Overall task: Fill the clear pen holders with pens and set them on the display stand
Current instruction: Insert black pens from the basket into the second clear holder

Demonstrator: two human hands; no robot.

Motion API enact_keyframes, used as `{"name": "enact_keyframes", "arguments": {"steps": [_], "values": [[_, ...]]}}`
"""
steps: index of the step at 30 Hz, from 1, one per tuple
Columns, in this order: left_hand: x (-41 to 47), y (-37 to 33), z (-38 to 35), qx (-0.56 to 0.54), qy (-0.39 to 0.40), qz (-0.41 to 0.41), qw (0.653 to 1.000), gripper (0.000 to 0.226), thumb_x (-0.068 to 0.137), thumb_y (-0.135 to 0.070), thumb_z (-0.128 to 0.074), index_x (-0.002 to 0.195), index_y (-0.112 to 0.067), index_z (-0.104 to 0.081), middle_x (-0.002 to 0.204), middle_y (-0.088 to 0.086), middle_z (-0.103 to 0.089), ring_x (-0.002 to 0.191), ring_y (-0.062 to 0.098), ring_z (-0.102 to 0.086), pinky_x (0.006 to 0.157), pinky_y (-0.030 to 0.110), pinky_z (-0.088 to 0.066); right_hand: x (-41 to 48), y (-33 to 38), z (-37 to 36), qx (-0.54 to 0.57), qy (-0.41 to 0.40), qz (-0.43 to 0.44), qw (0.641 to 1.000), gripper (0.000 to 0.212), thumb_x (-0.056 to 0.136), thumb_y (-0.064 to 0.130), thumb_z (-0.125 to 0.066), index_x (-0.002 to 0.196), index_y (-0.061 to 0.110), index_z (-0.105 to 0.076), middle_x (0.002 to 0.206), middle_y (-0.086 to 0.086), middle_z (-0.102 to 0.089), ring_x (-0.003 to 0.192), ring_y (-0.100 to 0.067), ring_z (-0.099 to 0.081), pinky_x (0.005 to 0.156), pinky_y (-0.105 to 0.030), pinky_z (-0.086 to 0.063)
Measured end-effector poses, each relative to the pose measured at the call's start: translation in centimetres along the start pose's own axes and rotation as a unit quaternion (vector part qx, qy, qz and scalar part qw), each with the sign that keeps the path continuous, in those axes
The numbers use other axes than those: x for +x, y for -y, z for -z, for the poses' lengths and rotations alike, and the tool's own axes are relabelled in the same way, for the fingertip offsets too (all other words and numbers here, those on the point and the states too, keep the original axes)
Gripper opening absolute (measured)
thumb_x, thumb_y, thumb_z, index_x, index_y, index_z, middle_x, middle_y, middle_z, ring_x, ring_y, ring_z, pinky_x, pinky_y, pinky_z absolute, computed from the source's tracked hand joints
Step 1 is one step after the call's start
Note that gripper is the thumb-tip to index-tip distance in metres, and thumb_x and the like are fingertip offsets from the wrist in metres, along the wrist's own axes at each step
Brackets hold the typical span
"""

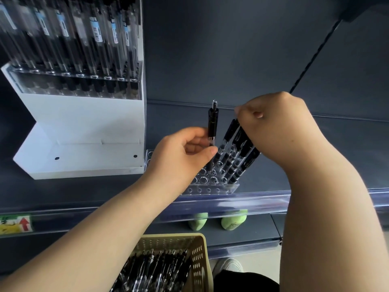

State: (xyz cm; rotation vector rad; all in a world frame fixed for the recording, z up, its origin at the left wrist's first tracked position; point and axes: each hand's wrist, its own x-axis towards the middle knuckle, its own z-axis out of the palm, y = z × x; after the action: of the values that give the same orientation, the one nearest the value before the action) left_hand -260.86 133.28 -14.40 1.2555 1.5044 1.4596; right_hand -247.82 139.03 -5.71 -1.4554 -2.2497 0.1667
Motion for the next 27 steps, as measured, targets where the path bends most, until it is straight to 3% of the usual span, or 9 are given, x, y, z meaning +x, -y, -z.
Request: {"name": "enact_keyframes", "arguments": {"steps": [5, 10, 13, 16, 23, 27], "values": [[0.0, -0.3, 0.1, 0.001, -0.002, -0.018, 1.0, 0.028, 0.078, -0.012, -0.072, 0.104, -0.02, -0.067, 0.086, -0.01, -0.069, 0.081, 0.006, -0.065, 0.075, 0.014, -0.051, -0.2, 0.4, 0.0, 0.031, 0.001, 0.007, 0.999, 0.023, 0.088, 0.024, -0.048, 0.083, 0.019, -0.07, 0.083, -0.002, -0.069, 0.086, -0.027, -0.06, 0.087, -0.038, -0.048], [-0.4, -0.9, -0.1, 0.036, -0.009, -0.069, 0.997, 0.029, 0.077, -0.011, -0.074, 0.106, -0.016, -0.068, 0.087, -0.008, -0.069, 0.077, 0.0, -0.063, 0.076, 0.009, -0.048, -0.1, -0.1, 0.5, 0.082, -0.011, -0.01, 0.997, 0.021, 0.088, 0.022, -0.049, 0.087, 0.029, -0.069, 0.083, 0.011, -0.064, 0.08, -0.015, -0.06, 0.069, -0.021, -0.042], [-0.2, -1.1, -0.9, 0.041, -0.016, -0.07, 0.997, 0.03, 0.076, -0.009, -0.074, 0.092, -0.031, -0.063, 0.083, -0.012, -0.069, 0.077, 0.0, -0.064, 0.076, 0.01, -0.048, 0.0, -0.6, 0.8, 0.103, -0.019, -0.017, 0.994, 0.021, 0.088, 0.021, -0.05, 0.09, 0.027, -0.07, 0.082, 0.012, -0.063, 0.078, -0.008, -0.057, 0.062, -0.015, -0.041], [0.0, -1.1, -2.2, 0.046, -0.028, -0.057, 0.997, 0.035, 0.075, -0.008, -0.075, 0.08, -0.038, -0.057, 0.077, -0.016, -0.067, 0.076, 0.001, -0.065, 0.076, 0.013, -0.051, 0.2, -1.2, 1.1, 0.114, -0.026, -0.019, 0.993, 0.021, 0.087, 0.02, -0.05, 0.089, 0.026, -0.071, 0.083, 0.012, -0.063, 0.077, -0.004, -0.054, 0.056, 0.003, -0.032], [0.5, -1.0, -3.7, 0.082, -0.034, -0.045, 0.995, 0.033, 0.077, -0.011, -0.074, 0.077, -0.039, -0.056, 0.071, -0.021, -0.065, 0.07, -0.006, -0.061, 0.07, 0.005, -0.047, 0.1, -2.0, 1.6, 0.141, -0.017, -0.024, 0.99, 0.02, 0.088, 0.021, -0.051, 0.084, 0.03, -0.068, 0.074, 0.02, -0.057, 0.07, -0.005, -0.054, 0.055, 0.002, -0.034], [0.8, -1.2, -3.8, 0.075, -0.067, -0.074, 0.992, 0.037, 0.076, -0.007, -0.074, 0.079, -0.04, -0.057, 0.073, -0.019, -0.065, 0.071, -0.001, -0.062, 0.073, 0.012, -0.05, 0.1, -2.3, 2.0, 0.155, -0.013, -0.035, 0.987, 0.02, 0.089, 0.021, -0.05, 0.085, 0.031, -0.068, 0.073, 0.024, -0.056, 0.069, -0.002, -0.053, 0.053, 0.0, -0.035]]}}
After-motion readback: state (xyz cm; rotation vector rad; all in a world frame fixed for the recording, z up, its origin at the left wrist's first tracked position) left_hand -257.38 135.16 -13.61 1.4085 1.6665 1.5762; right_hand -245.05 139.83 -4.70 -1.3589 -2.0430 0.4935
